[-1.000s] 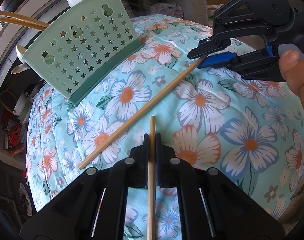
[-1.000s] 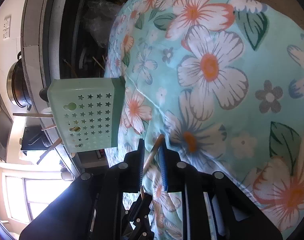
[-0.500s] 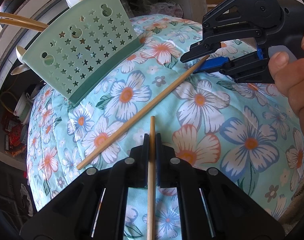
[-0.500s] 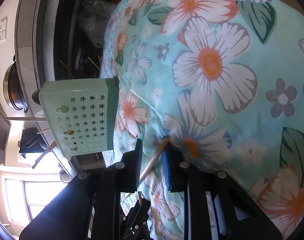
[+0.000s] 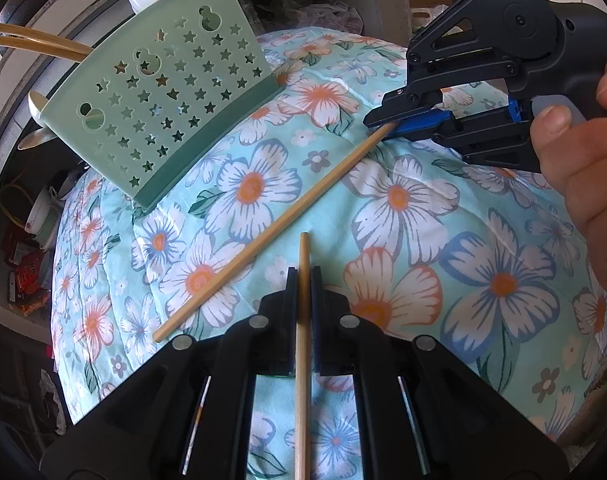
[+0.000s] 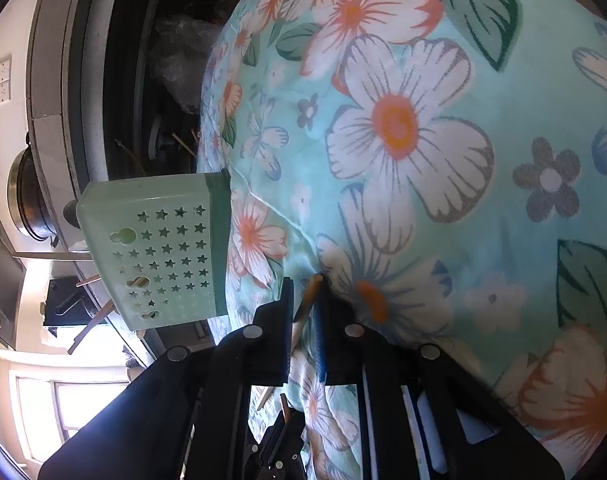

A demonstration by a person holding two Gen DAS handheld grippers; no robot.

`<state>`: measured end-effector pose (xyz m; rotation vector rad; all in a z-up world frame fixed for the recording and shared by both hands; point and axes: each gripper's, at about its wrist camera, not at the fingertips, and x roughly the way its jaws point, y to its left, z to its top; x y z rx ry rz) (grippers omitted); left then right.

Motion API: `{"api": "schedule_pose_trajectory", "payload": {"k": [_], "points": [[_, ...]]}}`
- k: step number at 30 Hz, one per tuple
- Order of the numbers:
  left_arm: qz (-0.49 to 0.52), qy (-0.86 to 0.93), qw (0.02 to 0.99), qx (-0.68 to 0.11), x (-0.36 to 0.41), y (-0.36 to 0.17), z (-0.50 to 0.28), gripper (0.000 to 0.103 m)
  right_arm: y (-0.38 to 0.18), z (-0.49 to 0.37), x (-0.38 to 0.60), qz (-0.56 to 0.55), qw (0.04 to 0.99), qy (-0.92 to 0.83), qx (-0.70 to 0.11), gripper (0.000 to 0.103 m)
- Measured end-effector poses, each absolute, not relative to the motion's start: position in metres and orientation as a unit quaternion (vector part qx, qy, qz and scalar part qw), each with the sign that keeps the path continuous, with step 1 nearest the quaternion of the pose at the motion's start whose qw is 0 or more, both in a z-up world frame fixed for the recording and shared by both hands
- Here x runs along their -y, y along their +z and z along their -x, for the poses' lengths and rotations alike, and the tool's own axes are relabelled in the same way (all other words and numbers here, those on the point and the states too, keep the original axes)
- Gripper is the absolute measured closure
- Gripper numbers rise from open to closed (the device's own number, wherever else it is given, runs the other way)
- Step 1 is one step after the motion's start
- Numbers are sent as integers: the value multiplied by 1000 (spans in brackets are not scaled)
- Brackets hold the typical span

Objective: Organize utensils
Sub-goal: 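Grasp a chopstick with the left tool while the right tool grasps the other, then lift both chopsticks up toward the green holder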

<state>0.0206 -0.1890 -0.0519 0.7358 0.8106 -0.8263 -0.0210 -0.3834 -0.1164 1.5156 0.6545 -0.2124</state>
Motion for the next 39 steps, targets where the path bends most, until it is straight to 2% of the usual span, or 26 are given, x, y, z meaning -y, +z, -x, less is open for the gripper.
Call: {"api": "schedule_pose_trajectory", "payload": {"k": [39], "points": [[-365, -372, 771, -367, 195, -56, -17, 98, -122, 28, 385, -683, 667, -88, -285, 94]]}}
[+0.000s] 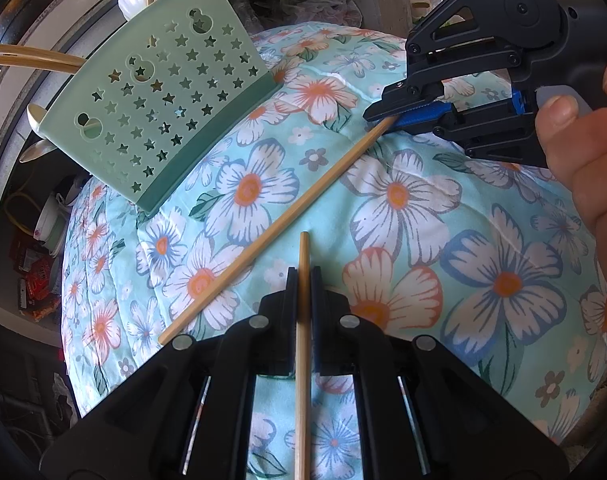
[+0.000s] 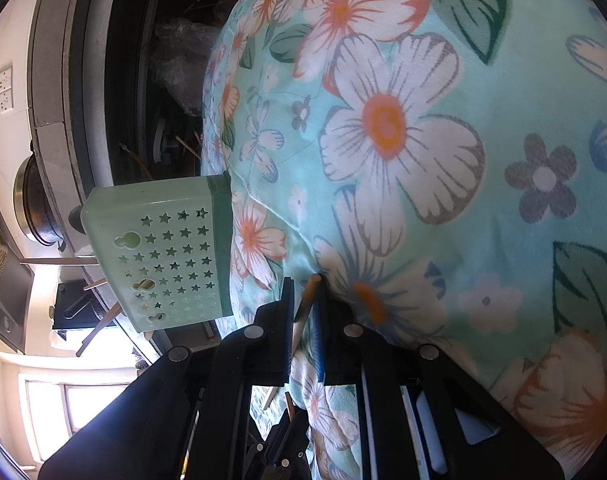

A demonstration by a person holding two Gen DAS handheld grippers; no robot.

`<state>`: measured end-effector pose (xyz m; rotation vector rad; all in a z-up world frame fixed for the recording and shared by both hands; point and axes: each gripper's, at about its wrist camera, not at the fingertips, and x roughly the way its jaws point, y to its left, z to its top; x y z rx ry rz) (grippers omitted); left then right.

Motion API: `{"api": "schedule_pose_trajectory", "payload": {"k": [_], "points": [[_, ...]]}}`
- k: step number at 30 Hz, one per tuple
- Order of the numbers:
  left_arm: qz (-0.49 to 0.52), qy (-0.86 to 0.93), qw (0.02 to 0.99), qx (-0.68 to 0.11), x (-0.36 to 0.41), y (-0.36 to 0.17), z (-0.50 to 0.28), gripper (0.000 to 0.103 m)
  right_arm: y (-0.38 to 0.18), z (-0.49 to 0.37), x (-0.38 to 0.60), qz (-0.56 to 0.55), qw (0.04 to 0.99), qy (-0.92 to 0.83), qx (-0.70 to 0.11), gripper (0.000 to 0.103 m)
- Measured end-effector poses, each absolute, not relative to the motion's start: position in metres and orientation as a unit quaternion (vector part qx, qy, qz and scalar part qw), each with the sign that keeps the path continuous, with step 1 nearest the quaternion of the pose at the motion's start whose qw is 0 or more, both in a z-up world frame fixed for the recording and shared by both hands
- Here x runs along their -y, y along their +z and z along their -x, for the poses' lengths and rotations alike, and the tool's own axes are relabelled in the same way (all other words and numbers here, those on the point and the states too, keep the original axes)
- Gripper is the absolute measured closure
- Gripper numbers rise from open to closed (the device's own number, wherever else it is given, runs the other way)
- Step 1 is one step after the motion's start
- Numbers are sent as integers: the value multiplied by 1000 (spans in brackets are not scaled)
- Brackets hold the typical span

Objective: Organize utensils
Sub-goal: 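Lift both chopsticks up toward the green holder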

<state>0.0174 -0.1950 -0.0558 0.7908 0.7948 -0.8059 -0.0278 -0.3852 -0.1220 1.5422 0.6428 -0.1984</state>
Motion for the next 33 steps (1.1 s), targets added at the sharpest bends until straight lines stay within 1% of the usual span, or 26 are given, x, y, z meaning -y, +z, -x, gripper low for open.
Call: {"api": "schedule_pose_trajectory", "payload": {"k": [10, 16, 23, 33], "points": [[-366, -371, 771, -366, 195, -56, -17, 98, -122, 27, 385, -683, 667, -88, -285, 94], [-368, -370, 771, -366, 195, -57, -18, 98, -118, 31, 387, -682, 674, -86, -270, 94], [-371, -368, 770, -365, 197, -57, -18, 98, -98, 37, 392, -663, 701, -82, -248, 96], [-375, -364, 771, -364, 198, -59, -19, 98, -52, 51, 397, -610, 758, -93, -212, 97]]}}
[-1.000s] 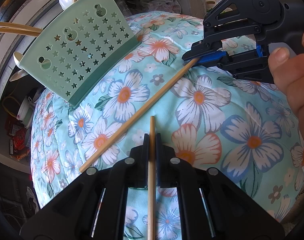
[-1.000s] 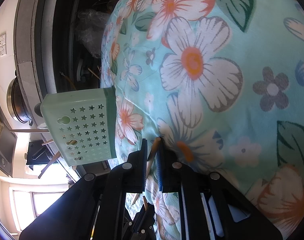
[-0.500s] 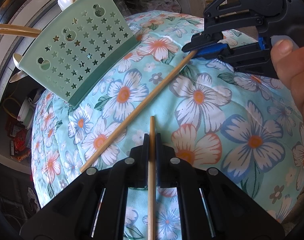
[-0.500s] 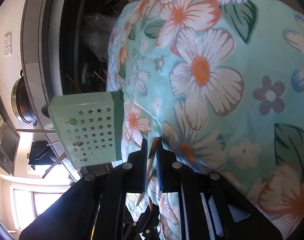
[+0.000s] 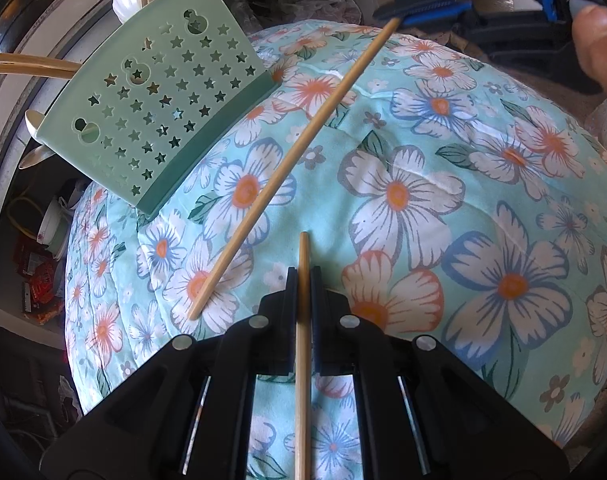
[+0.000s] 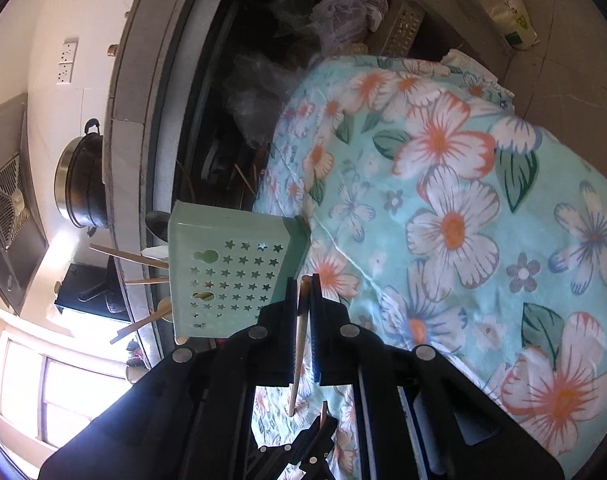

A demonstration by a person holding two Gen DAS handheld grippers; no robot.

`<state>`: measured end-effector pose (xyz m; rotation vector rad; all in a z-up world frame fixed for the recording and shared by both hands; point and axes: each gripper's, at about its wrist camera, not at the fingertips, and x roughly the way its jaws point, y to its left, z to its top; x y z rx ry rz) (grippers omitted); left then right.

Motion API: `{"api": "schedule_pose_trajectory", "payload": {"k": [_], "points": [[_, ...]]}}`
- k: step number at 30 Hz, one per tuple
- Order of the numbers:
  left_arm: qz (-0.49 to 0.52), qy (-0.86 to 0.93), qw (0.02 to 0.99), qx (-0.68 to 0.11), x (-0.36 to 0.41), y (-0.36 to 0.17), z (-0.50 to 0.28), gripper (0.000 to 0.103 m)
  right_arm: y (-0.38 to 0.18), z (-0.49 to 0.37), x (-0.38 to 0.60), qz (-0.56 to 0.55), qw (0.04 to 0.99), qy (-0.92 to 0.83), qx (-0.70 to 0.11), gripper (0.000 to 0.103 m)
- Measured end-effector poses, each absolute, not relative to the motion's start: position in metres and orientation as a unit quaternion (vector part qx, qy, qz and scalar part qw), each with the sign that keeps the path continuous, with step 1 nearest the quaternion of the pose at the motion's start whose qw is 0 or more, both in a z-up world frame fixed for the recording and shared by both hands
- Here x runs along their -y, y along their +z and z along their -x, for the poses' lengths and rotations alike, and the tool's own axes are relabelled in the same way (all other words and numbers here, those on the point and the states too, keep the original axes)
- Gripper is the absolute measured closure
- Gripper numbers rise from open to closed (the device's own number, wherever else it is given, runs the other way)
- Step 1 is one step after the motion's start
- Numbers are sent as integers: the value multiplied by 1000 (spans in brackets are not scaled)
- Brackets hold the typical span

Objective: Organize utensils
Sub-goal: 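Lift both chopsticks up toward the green holder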

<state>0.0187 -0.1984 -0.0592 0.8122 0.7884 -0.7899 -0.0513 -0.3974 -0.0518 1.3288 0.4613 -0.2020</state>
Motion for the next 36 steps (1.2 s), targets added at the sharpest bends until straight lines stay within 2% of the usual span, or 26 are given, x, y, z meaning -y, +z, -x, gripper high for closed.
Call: {"api": "schedule_pose_trajectory", "payload": {"k": [8, 19, 29, 36], "points": [[-359, -367, 778, -363, 195, -51, -27, 98, -10, 65, 401, -550, 807, -119, -178, 97], [-247, -380, 812, -367, 161, 12, -65, 99, 35, 82, 394, -474, 856, -151, -140, 97], [-103, -399, 827, -382, 135, 61, -87, 99, 44, 88, 392, -462, 863, -154, -131, 97], [-66, -408, 835, -363, 127, 87, -91, 99, 47, 91, 392, -460, 864, -158, -129, 97]]}}
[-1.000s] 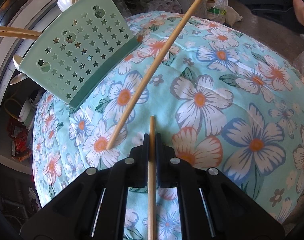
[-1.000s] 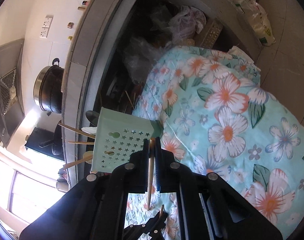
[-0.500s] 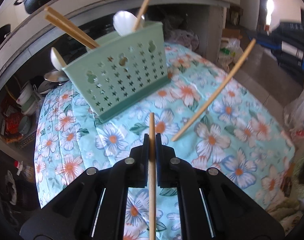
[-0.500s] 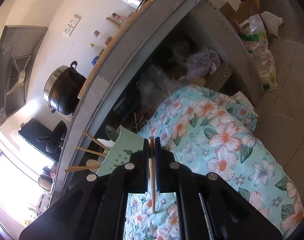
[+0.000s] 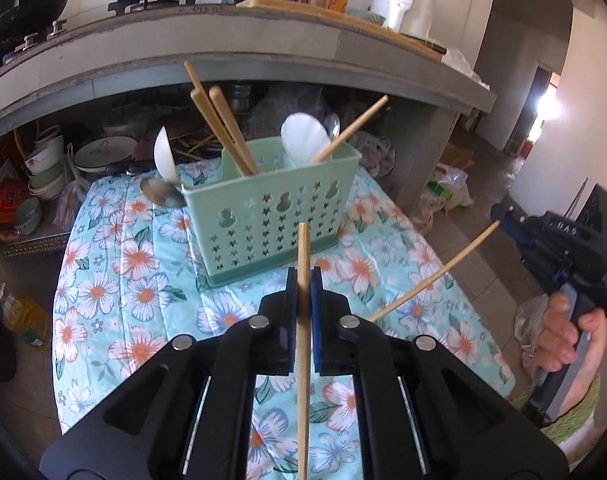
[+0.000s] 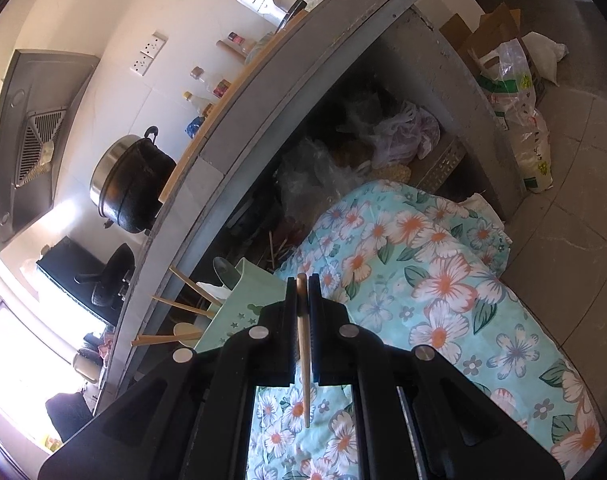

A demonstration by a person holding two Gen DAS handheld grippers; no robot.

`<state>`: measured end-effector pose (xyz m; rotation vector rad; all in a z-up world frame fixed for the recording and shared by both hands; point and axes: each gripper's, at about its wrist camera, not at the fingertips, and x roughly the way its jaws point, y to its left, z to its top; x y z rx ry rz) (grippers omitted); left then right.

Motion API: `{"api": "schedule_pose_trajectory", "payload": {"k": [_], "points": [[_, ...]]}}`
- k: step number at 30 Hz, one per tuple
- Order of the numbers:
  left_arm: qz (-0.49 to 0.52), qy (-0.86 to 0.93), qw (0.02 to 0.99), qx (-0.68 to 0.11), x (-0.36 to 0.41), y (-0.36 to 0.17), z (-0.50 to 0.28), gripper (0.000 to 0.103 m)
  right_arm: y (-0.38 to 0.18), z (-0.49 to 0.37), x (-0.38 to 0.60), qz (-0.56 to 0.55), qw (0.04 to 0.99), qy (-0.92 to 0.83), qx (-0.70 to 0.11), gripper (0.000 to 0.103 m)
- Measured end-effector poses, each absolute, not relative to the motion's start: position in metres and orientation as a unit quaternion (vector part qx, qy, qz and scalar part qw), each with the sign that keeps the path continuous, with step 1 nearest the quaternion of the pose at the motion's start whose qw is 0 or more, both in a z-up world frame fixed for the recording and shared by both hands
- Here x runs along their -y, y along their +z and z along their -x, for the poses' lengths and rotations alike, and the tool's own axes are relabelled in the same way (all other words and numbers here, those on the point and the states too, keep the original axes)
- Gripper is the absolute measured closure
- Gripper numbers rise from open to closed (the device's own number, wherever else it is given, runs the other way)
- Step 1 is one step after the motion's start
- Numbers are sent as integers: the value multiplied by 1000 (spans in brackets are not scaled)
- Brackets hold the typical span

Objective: Organize utensils
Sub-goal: 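Lift both chopsticks up toward the green holder, then drop the chopstick into the green holder with the left tool while the right tool holds its chopstick above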

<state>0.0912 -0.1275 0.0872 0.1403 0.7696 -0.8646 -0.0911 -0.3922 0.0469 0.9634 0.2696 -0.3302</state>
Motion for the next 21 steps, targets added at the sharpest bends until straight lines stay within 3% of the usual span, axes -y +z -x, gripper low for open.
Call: {"api": "schedule_pose_trajectory", "payload": {"k": [7, 15, 21], "points": [[-28, -421, 852, -309, 131, 133, -100, 99, 50, 93, 391, -456, 867, -157, -124, 97], [9, -410, 897, -163, 155, 214, -110, 99, 51, 93, 392, -456, 867, -157, -125, 97], [-5, -376, 919, -117, 168, 235, -117, 99, 52, 94, 395, -453, 868, -164, -124, 97]]}}
